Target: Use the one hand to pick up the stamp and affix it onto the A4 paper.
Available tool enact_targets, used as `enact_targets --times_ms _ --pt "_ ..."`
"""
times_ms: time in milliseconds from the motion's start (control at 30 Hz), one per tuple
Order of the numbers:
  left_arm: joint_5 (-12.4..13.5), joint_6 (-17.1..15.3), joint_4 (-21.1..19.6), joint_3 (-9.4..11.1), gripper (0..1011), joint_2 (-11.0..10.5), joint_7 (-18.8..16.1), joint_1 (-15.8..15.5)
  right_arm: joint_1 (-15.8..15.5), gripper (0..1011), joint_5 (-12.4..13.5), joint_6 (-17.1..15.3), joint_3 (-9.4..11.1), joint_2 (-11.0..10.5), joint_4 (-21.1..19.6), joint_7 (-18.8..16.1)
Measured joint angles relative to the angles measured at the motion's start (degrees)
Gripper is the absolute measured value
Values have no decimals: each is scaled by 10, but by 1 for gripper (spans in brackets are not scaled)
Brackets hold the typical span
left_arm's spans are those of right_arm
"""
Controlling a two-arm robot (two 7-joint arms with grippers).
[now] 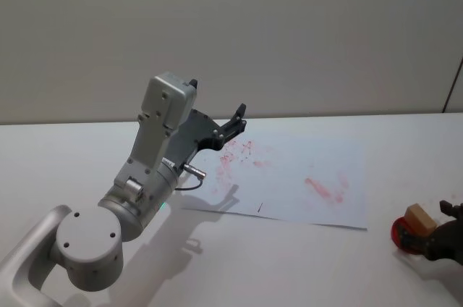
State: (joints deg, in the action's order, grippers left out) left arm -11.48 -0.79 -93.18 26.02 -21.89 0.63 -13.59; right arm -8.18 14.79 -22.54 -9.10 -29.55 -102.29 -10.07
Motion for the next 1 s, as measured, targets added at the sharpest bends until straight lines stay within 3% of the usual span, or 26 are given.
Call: enact_targets --times_ms 100,333,567,667,1000 --pt "0 0 0 0 1001 0 0 0 6 1001 -4 -3 -2 4 6 -3" --pt "0 0 0 0 1001 0 0 0 15 855 -12 -8 -6 9 15 -9" --pt "0 0 0 0 1001 0 0 0 20 653 -17 -11 -8 12 20 -12" --pt "0 0 0 0 1001 0 0 0 22 515 -18 -12 -8 13 22 -13" --pt "0 0 0 0 1001 0 0 0 25 236 -20 -14 -9 15 25 -14"
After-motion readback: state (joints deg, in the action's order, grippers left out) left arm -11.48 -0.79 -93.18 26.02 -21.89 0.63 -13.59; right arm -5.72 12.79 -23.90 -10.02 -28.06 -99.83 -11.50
